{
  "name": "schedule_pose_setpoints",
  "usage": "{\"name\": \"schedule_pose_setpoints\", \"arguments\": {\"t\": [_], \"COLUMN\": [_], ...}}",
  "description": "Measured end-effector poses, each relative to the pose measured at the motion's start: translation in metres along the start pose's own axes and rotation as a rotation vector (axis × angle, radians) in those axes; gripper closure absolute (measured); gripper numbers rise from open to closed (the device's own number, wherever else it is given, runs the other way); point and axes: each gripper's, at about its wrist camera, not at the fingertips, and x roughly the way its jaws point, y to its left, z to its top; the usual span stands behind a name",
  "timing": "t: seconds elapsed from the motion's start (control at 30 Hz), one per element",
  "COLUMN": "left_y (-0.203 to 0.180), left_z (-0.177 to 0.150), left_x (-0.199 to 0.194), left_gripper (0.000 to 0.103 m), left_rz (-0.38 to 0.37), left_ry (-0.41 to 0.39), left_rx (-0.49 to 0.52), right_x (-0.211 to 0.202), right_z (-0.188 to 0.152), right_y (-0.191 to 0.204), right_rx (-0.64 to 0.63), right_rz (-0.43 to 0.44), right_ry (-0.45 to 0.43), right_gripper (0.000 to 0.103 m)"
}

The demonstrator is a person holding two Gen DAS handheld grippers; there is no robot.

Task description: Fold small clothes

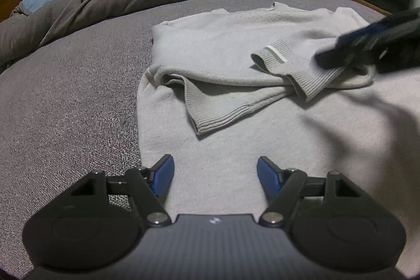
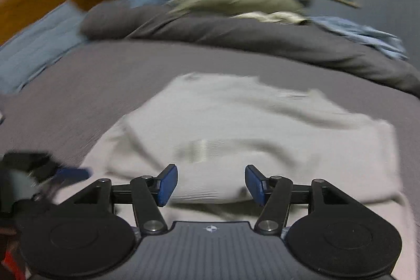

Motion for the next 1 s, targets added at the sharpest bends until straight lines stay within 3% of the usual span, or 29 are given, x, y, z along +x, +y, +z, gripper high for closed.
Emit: {"name": "schedule_pose_setpoints", "arguments": {"t": [0.17,0.2,0.23,0.27,0.3,0.47,0.6,0.73,0.83,0.87,1.0], "left_y": [0.002,0.002,0.002,0.002,0.002,0.002,0.000,0.002,0.001,0.001,0.000], "left_z": [0.000,0.000,0.000,0.000,0.000,0.001,0.001,0.001,0.001,0.001,0.001], "left_x": [0.001,0.002,0.002,0.002,0.002,0.003,0.005,0.006,0.005,0.005,0.006], "left_gripper": [0.031,0.031,0.030,0.030,0.030,0.029,0.029,0.028,0.028,0.028,0.028], "left_rz": [-0.005,-0.005,-0.006,-0.005,-0.005,-0.004,0.005,0.003,0.008,0.011,0.018], "left_ry": [0.000,0.001,0.002,0.003,0.003,0.006,0.009,0.005,0.006,0.007,0.006], "left_rx": [0.000,0.001,0.001,0.002,0.001,-0.008,-0.007,-0.008,-0.006,-0.006,-0.008], "right_x": [0.035,0.038,0.039,0.039,0.037,-0.011,-0.061,-0.087,-0.086,-0.082,-0.082], "right_z": [-0.006,-0.012,-0.014,-0.014,-0.013,0.001,0.013,-0.001,-0.026,-0.035,-0.055], "right_y": [0.024,0.025,0.022,0.020,0.017,-0.030,-0.092,-0.150,-0.188,-0.195,-0.225], "right_rx": [-0.074,-0.081,-0.089,-0.097,-0.088,0.070,0.198,0.299,0.427,0.479,0.630], "right_rz": [-0.002,0.001,0.000,-0.018,-0.026,-0.044,-0.117,-0.187,-0.205,-0.221,-0.284], "right_ry": [0.114,0.132,0.136,0.131,0.127,0.058,0.017,0.087,0.171,0.177,0.154], "right_gripper": [0.042,0.047,0.058,0.087,0.096,0.097,0.097,0.099,0.085,0.075,0.069]}}
